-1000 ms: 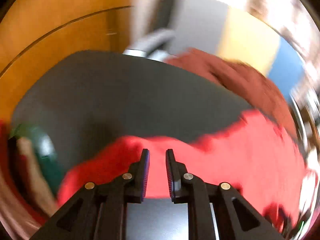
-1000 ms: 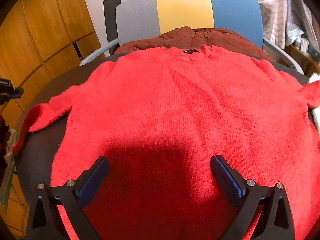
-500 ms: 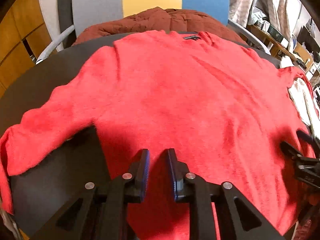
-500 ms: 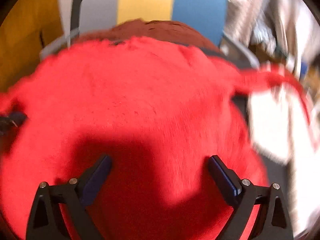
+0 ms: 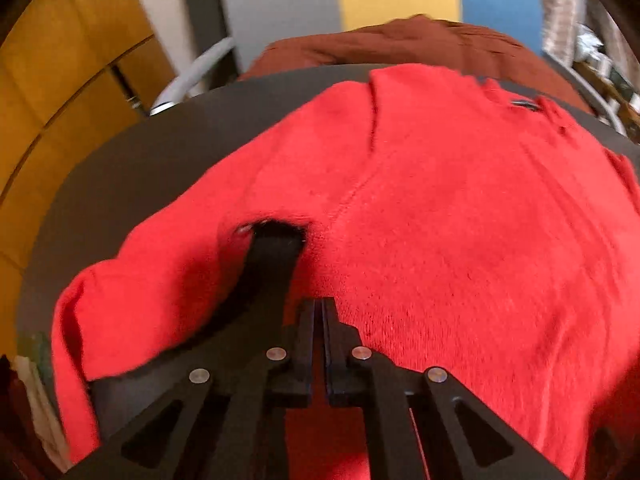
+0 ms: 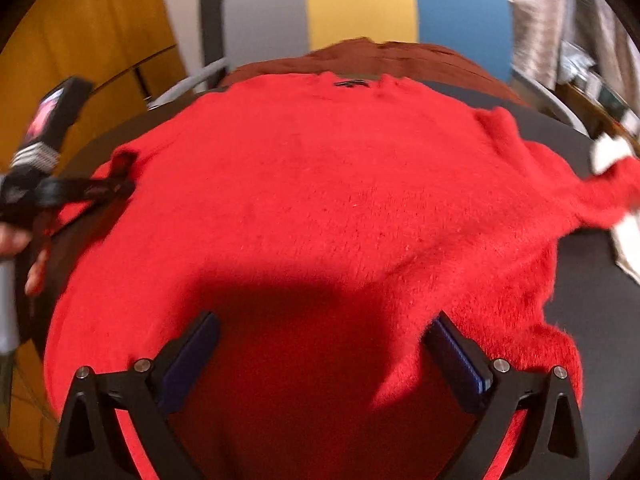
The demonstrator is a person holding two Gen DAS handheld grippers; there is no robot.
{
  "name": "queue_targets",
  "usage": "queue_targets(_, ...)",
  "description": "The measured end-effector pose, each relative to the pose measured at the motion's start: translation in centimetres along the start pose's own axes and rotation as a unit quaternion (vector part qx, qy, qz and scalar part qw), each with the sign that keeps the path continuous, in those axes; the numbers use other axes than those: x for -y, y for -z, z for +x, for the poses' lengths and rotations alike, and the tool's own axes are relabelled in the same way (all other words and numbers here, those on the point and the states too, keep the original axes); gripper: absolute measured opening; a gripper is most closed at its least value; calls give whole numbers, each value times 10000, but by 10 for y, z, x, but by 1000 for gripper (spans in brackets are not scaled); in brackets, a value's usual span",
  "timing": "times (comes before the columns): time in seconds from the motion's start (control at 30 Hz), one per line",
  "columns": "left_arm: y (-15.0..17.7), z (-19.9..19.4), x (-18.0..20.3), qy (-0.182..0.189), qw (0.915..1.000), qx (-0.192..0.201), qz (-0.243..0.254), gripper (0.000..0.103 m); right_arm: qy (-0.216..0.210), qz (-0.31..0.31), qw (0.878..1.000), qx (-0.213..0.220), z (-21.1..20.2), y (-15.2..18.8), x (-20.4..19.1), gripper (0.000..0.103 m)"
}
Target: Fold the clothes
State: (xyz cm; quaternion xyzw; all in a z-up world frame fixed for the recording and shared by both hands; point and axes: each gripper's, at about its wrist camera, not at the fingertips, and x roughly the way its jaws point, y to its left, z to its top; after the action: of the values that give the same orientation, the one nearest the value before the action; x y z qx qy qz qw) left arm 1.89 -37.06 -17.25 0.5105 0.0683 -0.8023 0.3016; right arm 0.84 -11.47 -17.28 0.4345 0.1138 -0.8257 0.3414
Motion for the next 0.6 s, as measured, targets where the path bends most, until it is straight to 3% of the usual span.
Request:
queue_targets(0.1,-8,13,-21,-278,9994,-49,-187,4,-94,-415,9991,9,8,-5,-28,103)
queue_targets(0.23,8,-5,-56,326,9960,-106,-820,7,-147,-640,9978,-103,10,-9,-35,103)
queue_targets(0.33,21,-17,-90,628,9854,-40,-1585,9,-296,-497,9982,-132,0,-15,-18,102)
queue_targets(0.4,30,-24,-114,757,9743,30,-2122,10,-174,-423,9988,145,-5,-28,-14,102)
queue_targets(0.5,35,-26,-149,442,9615,207,-2705,10,-12,-438,9980,457,-3,-48,-3,102)
queue_targets(0.6,36,-9,-176,19,9476,-87,-3194,12,157,-400,9980,470,15,-58,7,102)
